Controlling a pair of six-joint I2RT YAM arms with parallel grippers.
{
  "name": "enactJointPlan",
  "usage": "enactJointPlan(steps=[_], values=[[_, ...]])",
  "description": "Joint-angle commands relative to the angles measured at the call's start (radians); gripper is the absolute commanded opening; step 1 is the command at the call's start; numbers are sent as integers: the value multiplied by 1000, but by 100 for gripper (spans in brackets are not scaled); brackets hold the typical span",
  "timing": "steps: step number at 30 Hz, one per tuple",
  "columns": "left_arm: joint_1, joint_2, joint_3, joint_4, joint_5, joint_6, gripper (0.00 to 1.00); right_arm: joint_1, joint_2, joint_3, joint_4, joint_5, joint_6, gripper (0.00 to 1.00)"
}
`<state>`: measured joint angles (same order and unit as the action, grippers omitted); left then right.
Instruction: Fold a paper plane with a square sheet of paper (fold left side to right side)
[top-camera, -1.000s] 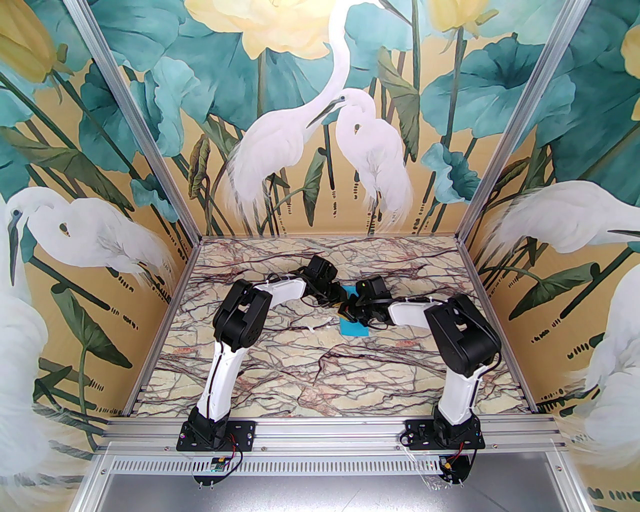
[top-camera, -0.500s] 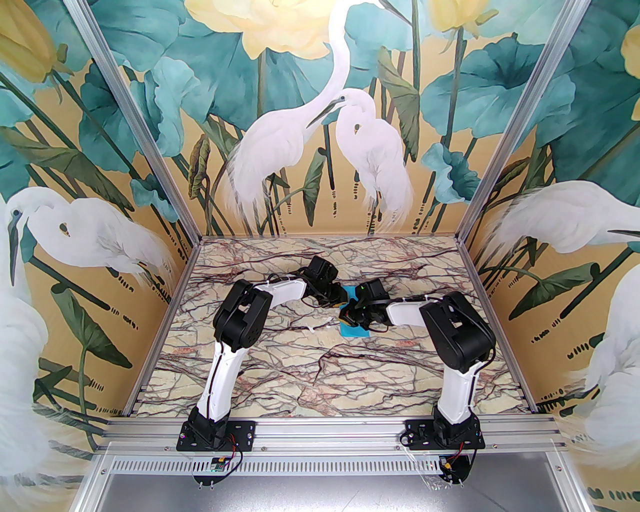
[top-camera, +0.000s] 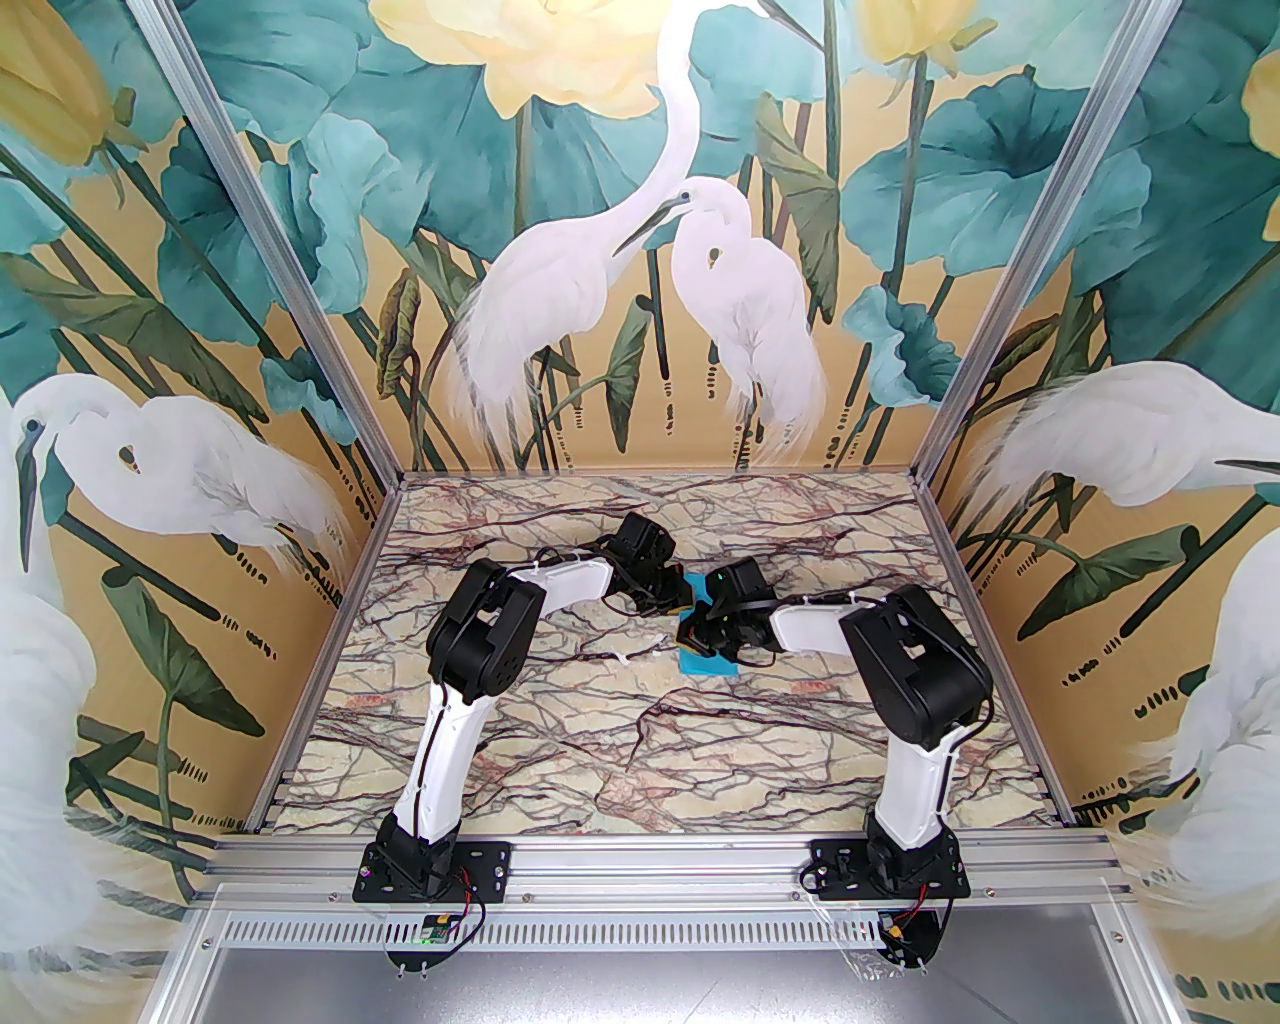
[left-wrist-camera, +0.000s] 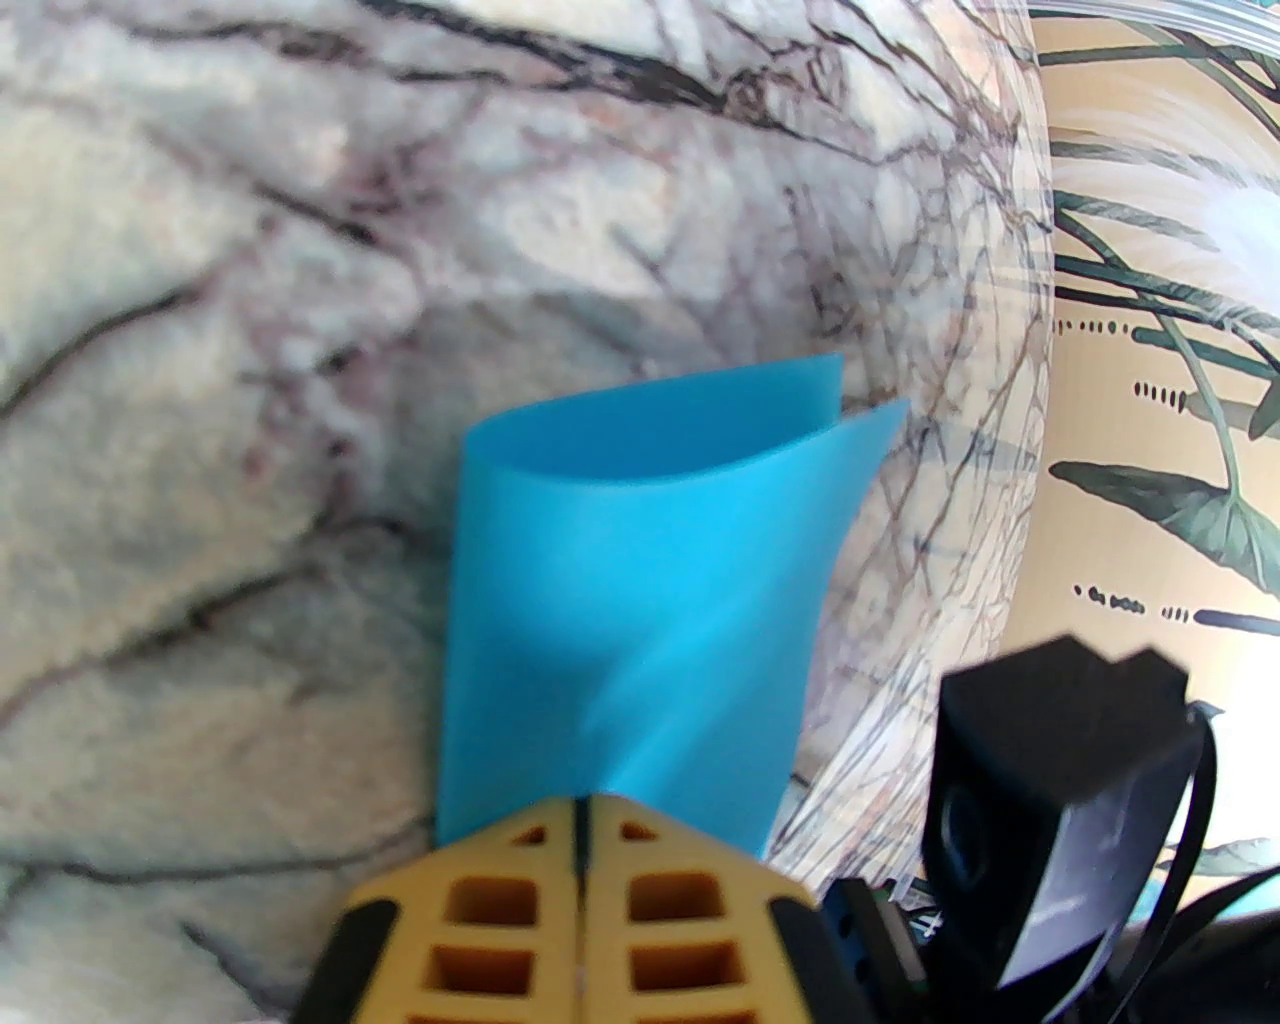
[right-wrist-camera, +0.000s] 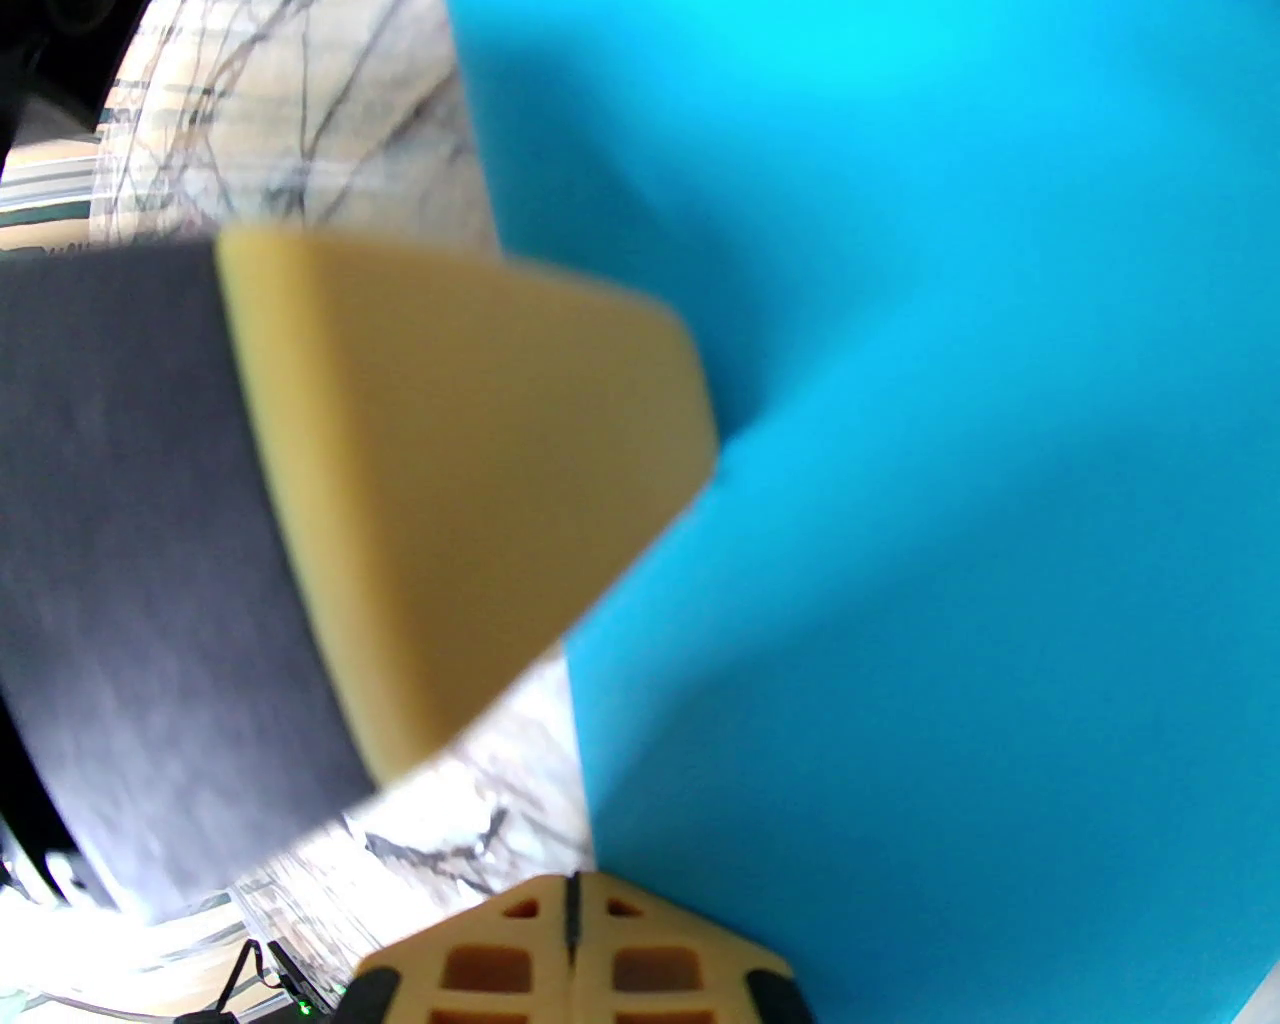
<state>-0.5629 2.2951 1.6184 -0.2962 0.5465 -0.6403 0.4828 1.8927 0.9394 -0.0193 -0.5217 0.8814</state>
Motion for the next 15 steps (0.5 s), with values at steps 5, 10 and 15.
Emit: enactJointPlan(steps=[5,10,15], values=[[-3,70,8,-46,-57,-1,1,33,-28,-64,-114,-15,-25,0],[-3,73,11,-52,-60,0,0,44,-48,-99,-108,-16,-14,0],[-3,72,14,-50,-59,1,0,60,-68,-129,-116,-15,-8,0]])
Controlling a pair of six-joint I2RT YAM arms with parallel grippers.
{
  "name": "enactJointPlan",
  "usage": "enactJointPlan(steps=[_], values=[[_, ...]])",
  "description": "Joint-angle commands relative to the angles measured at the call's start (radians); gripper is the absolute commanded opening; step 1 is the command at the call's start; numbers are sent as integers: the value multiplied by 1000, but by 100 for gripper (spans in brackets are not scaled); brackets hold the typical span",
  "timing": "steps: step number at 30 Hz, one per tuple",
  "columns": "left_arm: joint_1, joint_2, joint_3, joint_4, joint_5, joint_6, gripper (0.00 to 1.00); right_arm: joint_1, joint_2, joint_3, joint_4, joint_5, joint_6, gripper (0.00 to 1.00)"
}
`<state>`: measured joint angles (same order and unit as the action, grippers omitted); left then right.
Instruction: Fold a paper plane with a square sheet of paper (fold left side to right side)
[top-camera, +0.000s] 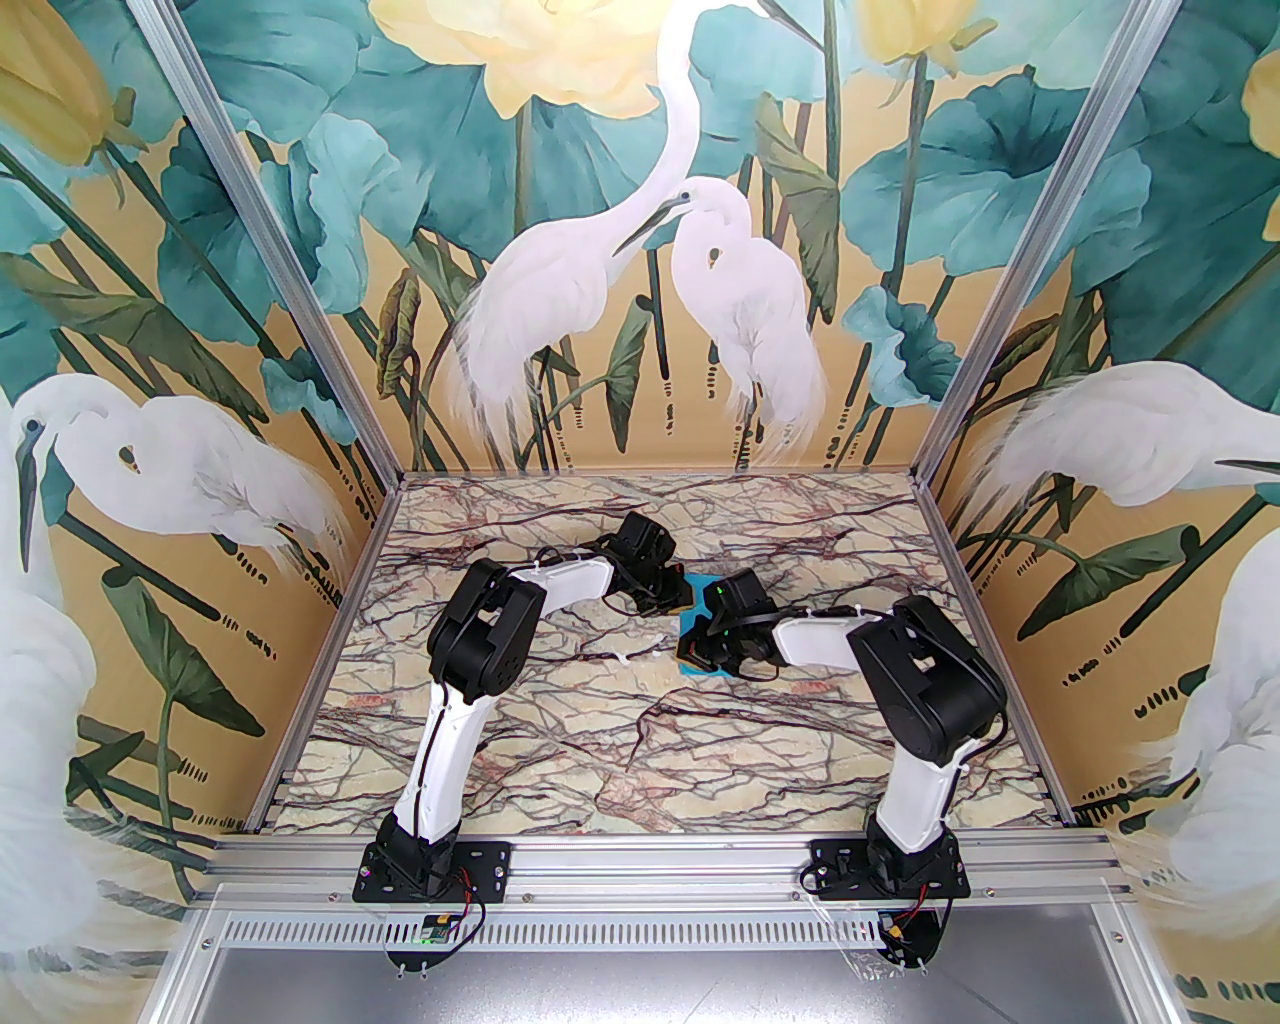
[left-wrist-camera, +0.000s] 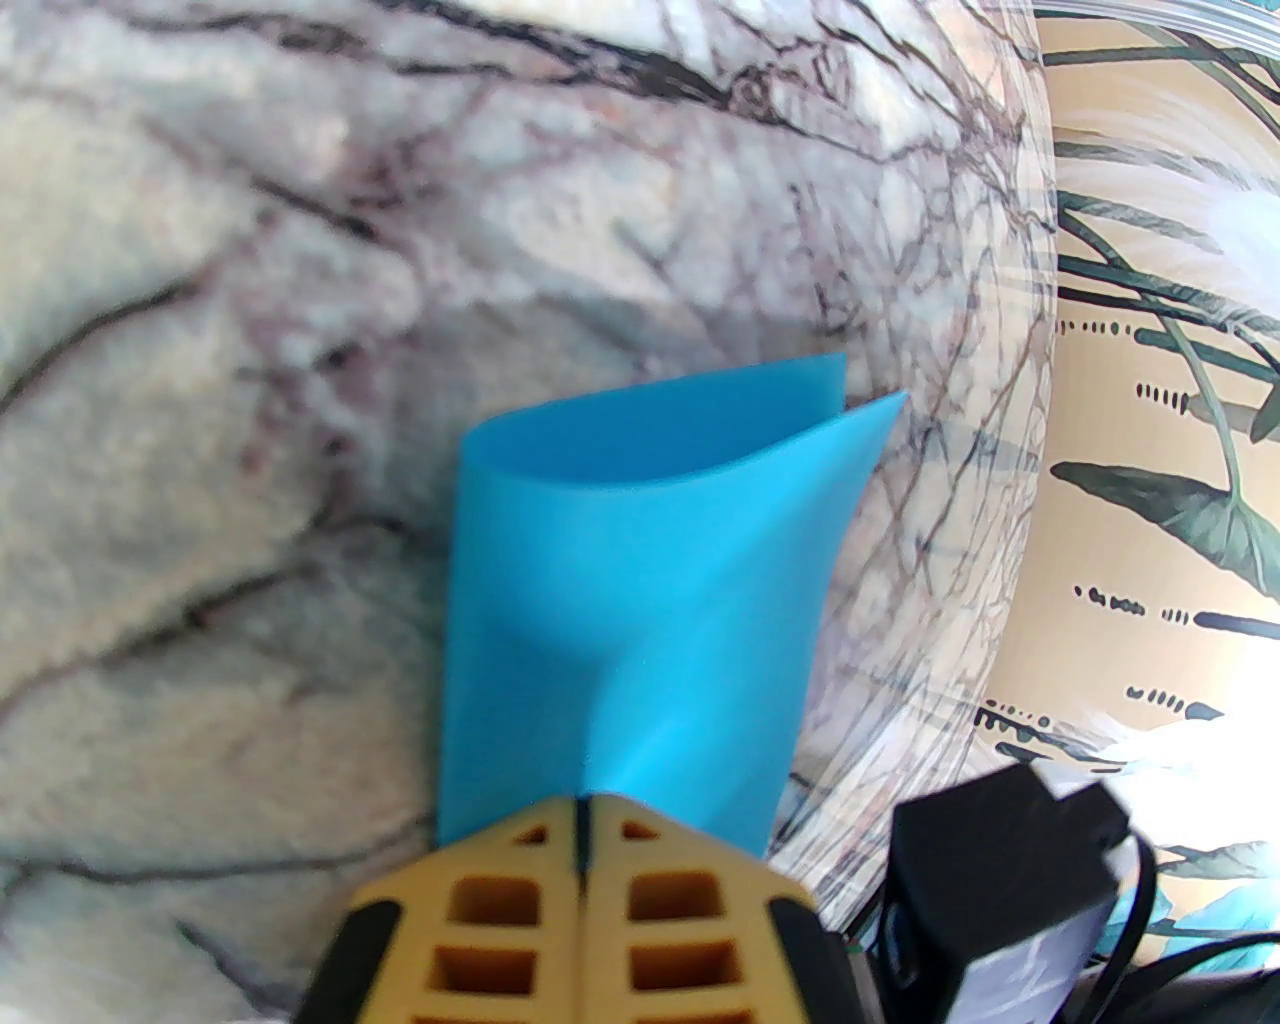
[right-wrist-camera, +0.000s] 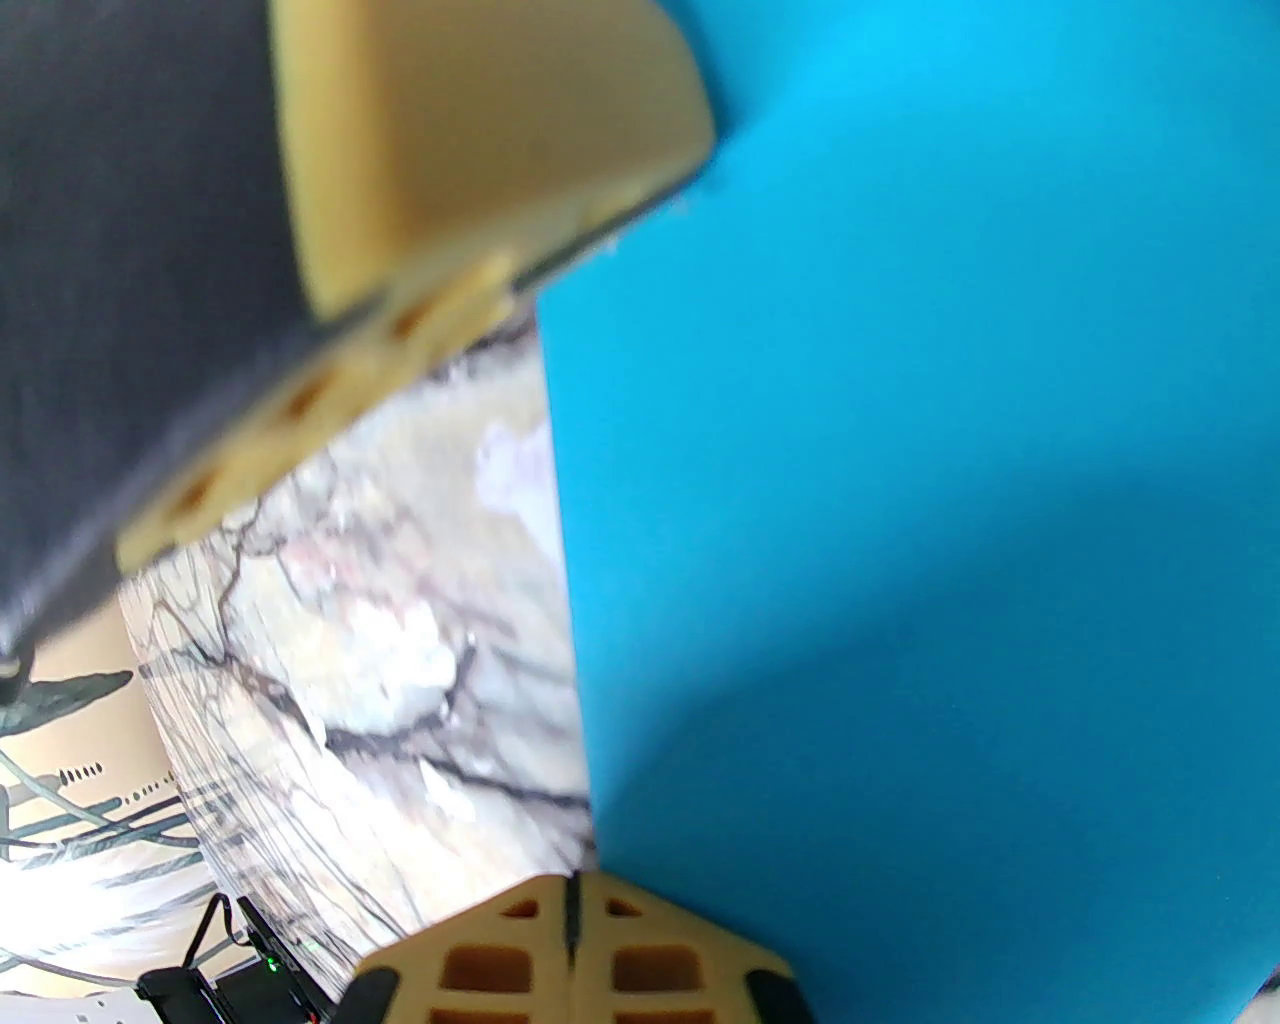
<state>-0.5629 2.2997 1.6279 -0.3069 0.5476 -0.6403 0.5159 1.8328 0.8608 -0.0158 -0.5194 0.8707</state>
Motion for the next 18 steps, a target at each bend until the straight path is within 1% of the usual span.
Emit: enactJointPlan(steps=[1,10,18], values=[[-2,68,4,-40,-59,1,0,27,-13,-59,-118,-18,4,0],[-3,66,4,-40,-55,2,0,44,-45,-103,-140,-21,1,0],[-3,62,-4,-34,-46,0,0,42,-94,-58,-217,-14,-39,0]])
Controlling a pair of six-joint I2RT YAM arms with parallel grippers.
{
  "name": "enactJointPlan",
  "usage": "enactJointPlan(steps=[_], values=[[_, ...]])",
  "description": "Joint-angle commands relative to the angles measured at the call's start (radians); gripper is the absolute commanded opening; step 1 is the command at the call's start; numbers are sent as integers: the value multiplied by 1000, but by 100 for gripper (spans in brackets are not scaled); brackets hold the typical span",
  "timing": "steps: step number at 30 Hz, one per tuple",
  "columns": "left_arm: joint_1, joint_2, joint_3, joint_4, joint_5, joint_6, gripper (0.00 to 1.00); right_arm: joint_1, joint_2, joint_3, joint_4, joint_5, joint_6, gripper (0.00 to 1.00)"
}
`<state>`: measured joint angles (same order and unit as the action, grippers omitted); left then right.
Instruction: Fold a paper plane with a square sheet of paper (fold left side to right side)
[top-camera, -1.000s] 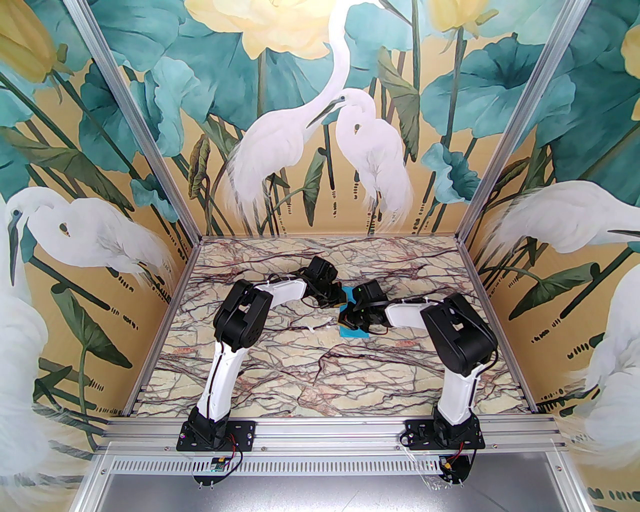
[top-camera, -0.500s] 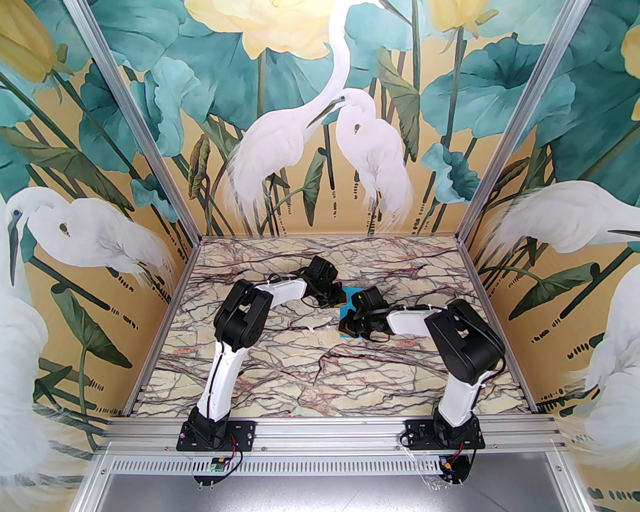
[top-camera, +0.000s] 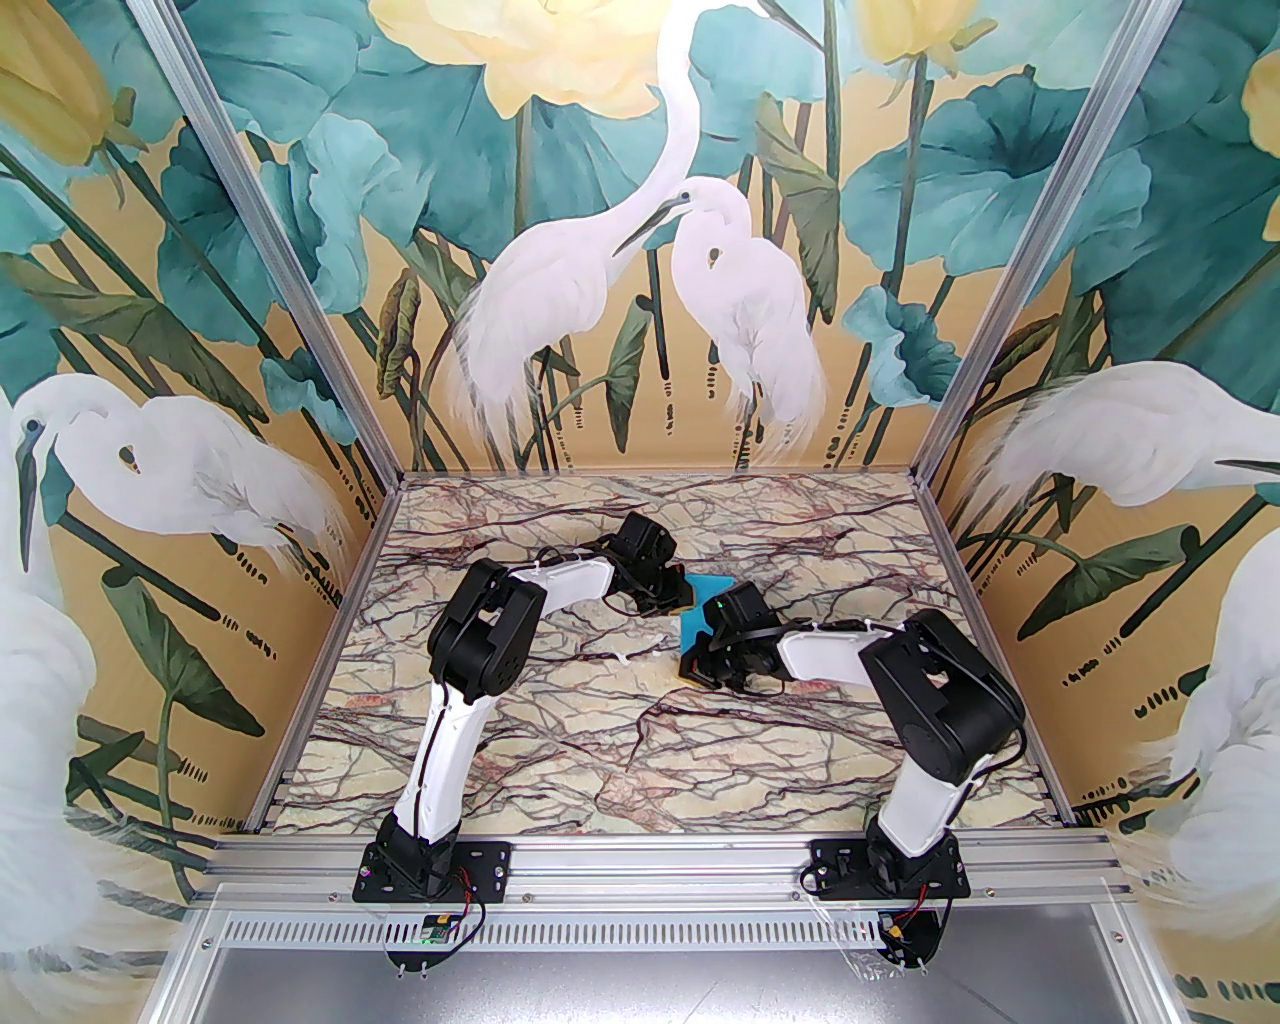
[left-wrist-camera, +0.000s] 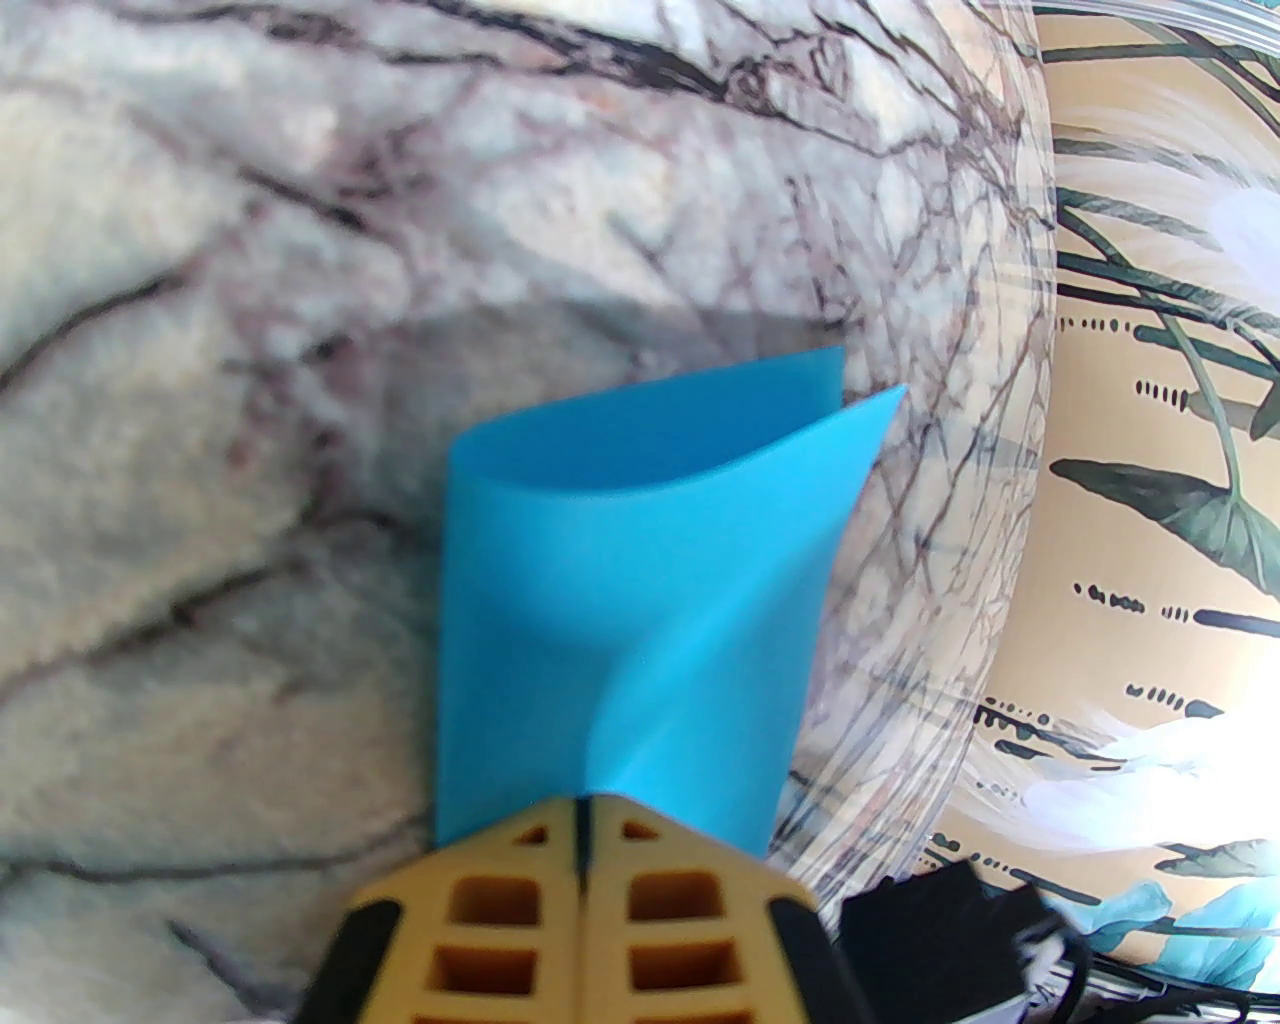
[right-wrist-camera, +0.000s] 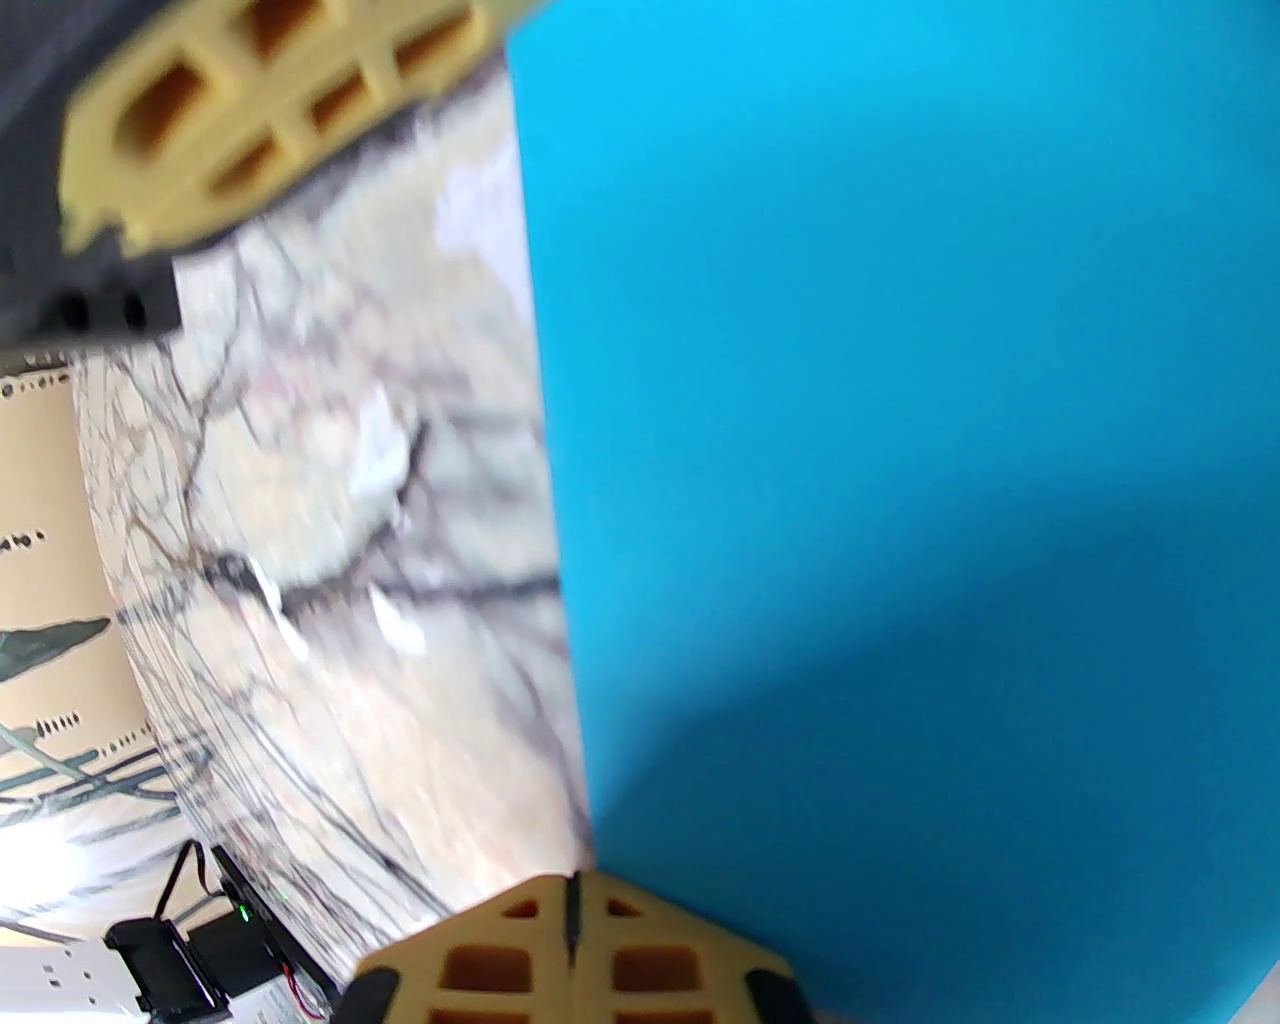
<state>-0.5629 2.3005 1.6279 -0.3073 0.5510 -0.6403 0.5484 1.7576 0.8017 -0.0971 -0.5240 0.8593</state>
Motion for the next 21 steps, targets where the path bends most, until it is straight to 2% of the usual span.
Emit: enactJointPlan(steps=[1,7,13,21], values=[[-3,60,-5,-35,-49,0,1,5,-28,11,-145,-5,-29,0],[-3,54,-8,-33,-43,-1,1,-30,-59,52,-88,-15,10,0],[-4,51,-8,-32,-37,-4,1,-43,27,110,3,-38,60,0],[-4,45,-8,-32,-33,-6,2,-51,128,157,9,-27,43,0]])
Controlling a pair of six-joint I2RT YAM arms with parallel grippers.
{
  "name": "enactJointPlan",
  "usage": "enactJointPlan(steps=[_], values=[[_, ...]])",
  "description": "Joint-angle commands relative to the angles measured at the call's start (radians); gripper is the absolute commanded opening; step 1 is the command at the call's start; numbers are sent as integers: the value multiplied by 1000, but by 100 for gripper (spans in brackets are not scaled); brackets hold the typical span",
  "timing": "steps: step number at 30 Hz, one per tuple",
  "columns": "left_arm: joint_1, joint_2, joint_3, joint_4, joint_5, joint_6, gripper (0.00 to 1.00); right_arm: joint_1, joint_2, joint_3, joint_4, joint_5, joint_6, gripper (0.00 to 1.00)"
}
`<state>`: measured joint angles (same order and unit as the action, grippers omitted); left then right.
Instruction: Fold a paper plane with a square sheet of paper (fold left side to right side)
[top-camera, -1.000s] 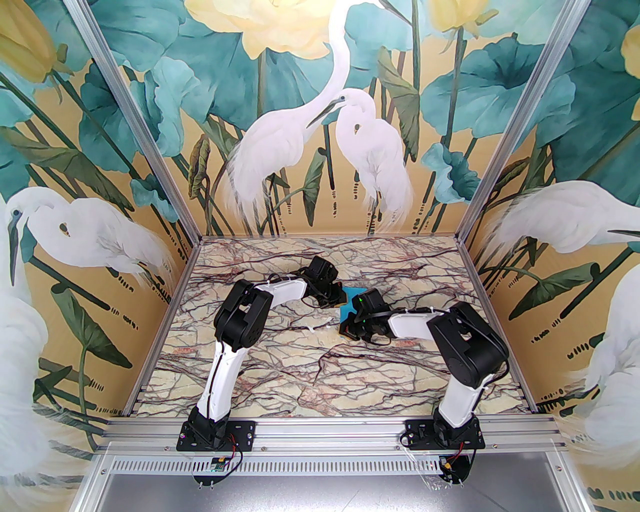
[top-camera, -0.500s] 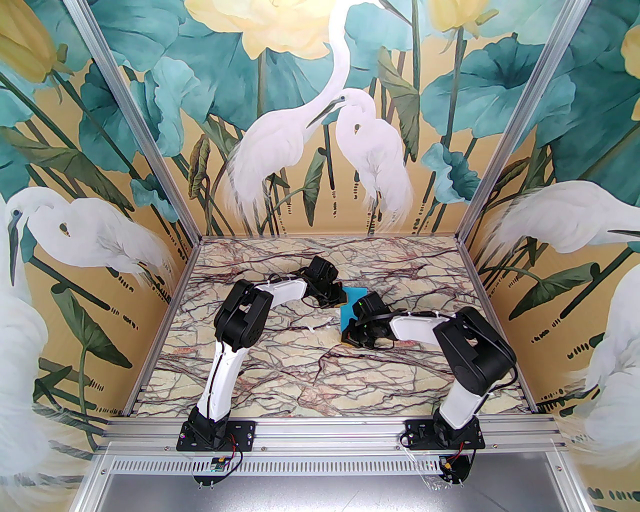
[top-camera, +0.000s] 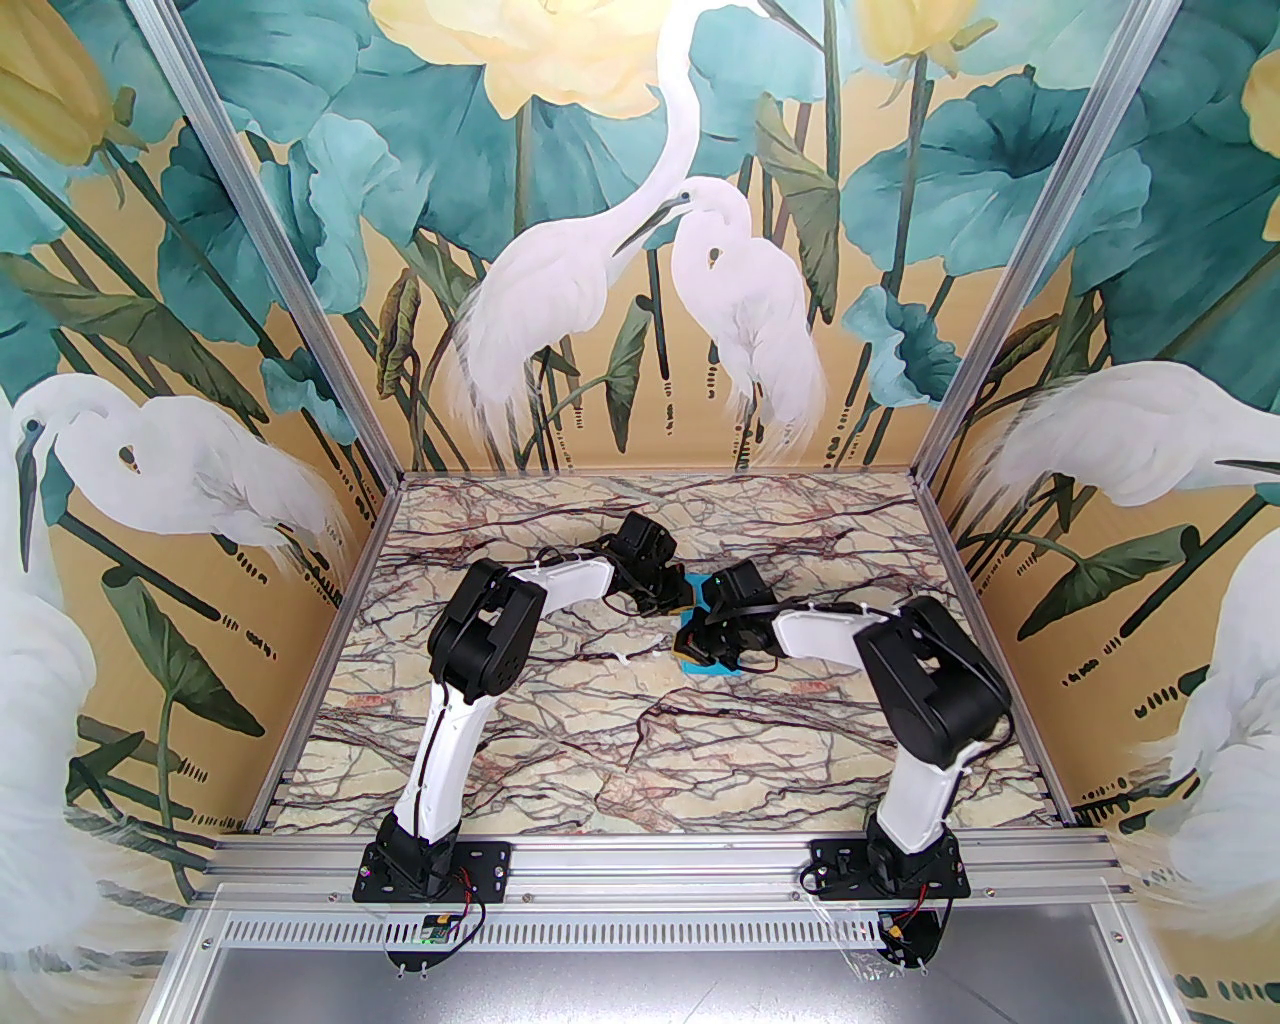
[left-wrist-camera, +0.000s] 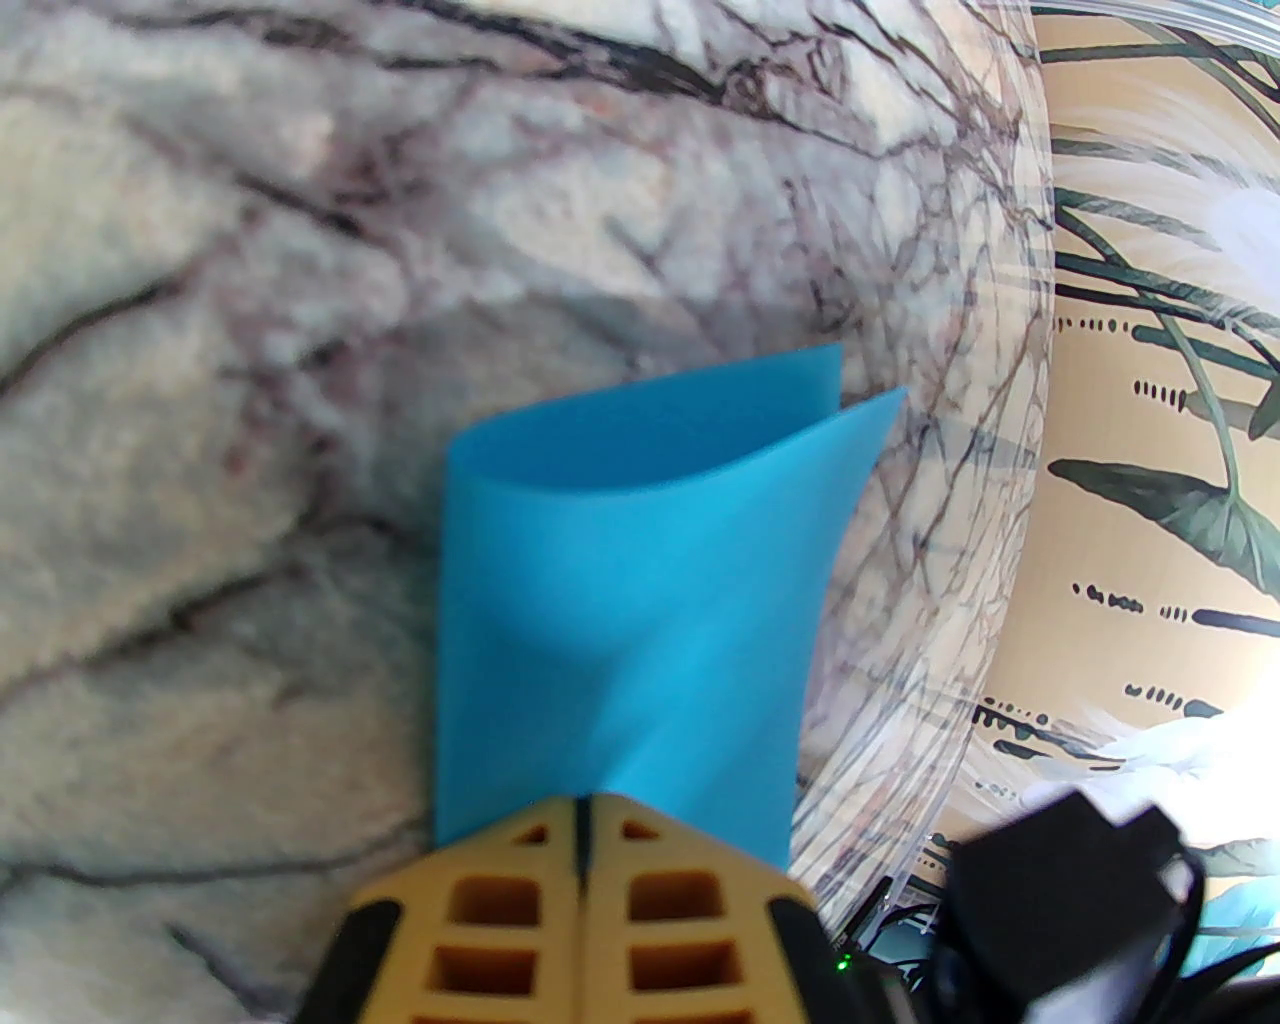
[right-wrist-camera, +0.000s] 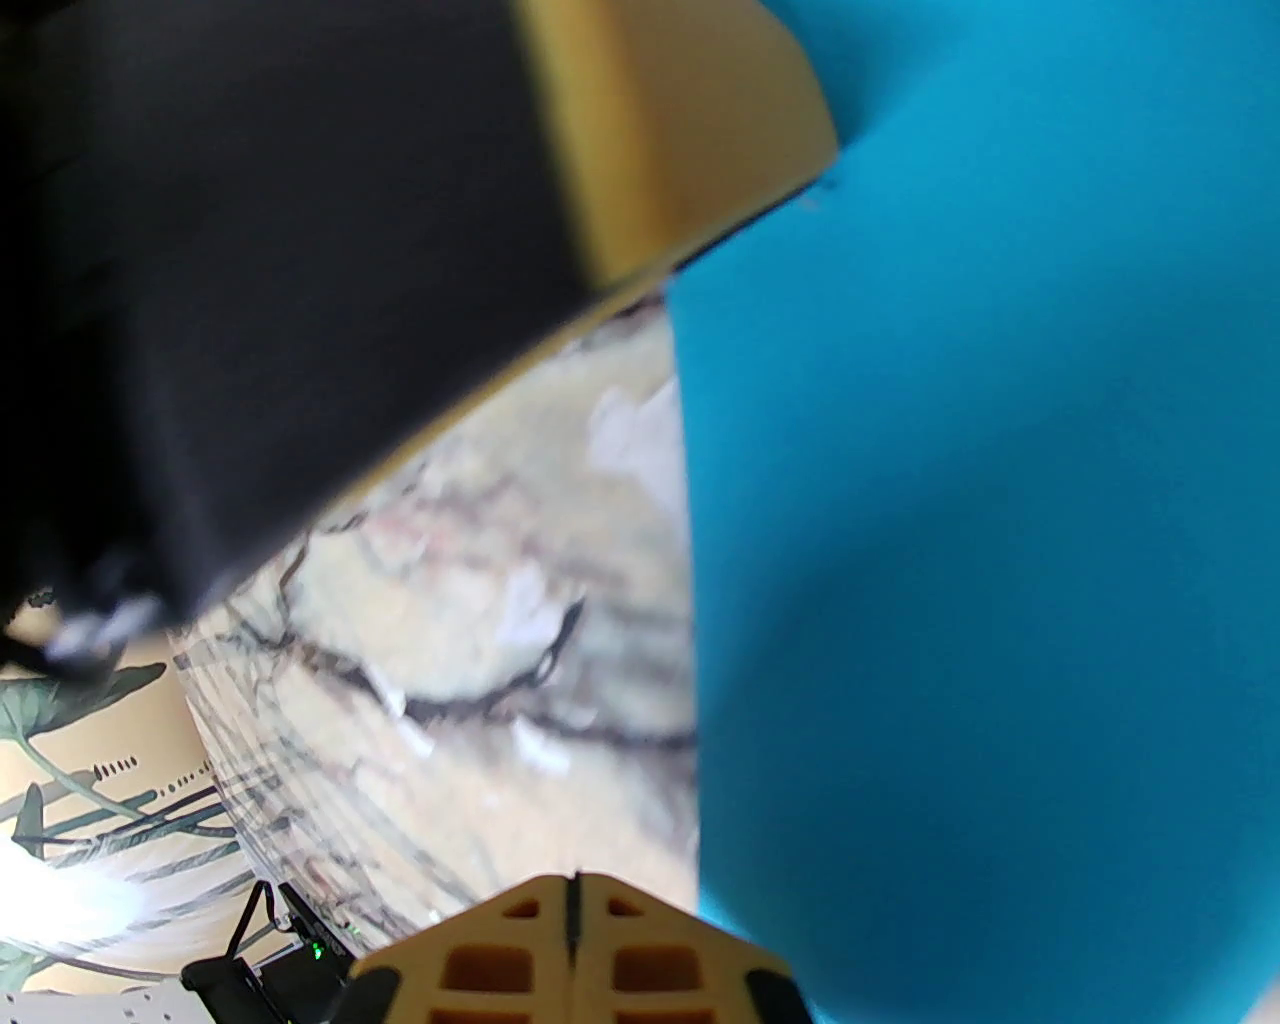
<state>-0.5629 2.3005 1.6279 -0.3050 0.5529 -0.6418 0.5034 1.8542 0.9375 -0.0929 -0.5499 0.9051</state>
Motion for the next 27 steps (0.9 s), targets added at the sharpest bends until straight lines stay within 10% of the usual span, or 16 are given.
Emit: enactJointPlan(steps=[1,27], values=[[-5,43,-9,-35,-34,-5,2,-6,37,21,-3,0,-9,0],[-1,-47,-158,154,-2,-25,10,-8,59,-57,-14,-25,-40,0]])
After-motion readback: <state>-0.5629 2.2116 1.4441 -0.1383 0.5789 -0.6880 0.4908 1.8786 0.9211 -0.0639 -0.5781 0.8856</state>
